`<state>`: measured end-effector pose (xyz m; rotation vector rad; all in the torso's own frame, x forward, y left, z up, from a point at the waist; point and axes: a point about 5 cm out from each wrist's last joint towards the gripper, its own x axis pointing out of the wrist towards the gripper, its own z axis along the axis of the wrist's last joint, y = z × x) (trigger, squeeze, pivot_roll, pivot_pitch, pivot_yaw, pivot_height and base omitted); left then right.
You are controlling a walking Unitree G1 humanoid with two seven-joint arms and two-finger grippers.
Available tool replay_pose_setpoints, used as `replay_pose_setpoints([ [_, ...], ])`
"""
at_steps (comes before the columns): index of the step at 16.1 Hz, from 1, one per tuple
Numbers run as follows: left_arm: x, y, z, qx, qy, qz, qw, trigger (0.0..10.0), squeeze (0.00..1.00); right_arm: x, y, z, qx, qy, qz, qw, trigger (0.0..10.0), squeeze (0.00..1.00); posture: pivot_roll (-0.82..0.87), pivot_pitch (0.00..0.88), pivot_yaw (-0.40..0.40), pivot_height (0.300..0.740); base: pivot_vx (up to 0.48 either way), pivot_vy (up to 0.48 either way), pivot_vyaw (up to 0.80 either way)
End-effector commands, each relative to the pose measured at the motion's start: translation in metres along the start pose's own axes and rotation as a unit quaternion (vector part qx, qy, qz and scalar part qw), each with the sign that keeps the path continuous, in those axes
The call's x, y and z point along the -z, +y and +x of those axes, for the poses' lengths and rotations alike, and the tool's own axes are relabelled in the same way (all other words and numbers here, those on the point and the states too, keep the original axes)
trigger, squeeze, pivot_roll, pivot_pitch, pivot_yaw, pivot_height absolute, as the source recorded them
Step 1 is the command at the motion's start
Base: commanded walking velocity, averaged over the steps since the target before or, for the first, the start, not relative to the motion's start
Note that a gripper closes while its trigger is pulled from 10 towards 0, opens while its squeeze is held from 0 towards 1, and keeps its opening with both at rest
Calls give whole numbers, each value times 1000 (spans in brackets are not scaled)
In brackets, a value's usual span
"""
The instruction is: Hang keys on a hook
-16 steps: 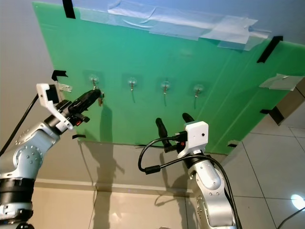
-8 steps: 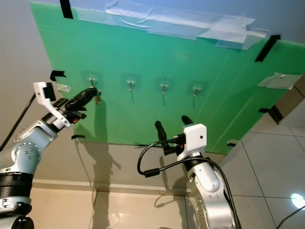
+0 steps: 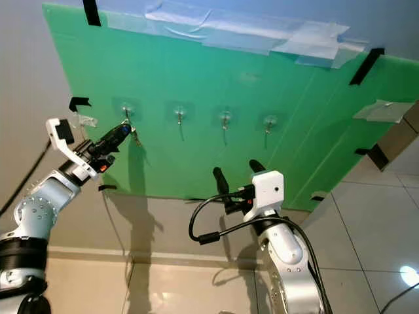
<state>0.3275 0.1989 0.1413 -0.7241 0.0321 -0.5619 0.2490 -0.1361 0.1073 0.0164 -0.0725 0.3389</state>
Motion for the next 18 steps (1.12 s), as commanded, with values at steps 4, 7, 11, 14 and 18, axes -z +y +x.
replay_pose_setpoints([
  [4, 25, 3, 0, -30, 42, 12, 999, 10000, 0, -2, -3, -1, 4, 2, -6, 1000, 10000, 1000, -31, 0, -60, 740, 0, 0, 0],
  [7, 15, -3, 5, -66, 62, 244, 966, 10000, 1000, -2, -4, -2, 6, 3, -9, 1000, 10000, 1000, -29, 0, -59, 740, 0, 0, 0],
  [11, 2, -21, -3, -56, 63, 341, 936, 10000, 1000, -1, -9, -3, 17, 6, -8, 1000, 10000, 1000, -17, 0, -59, 740, 0, 0, 0],
  [14, 14, -44, -24, -40, 46, 383, 922, 10000, 1000, 2, -23, -5, 70, 12, -28, 997, 10000, 1000, 11, 0, -60, 740, 0, 0, 0],
  [18, 85, -29, -86, -174, 100, 379, 903, 10000, 1000, 20, -41, -22, 175, 47, -14, 983, 10000, 1000, 39, 0, -46, 740, 0, 0, 0],
])
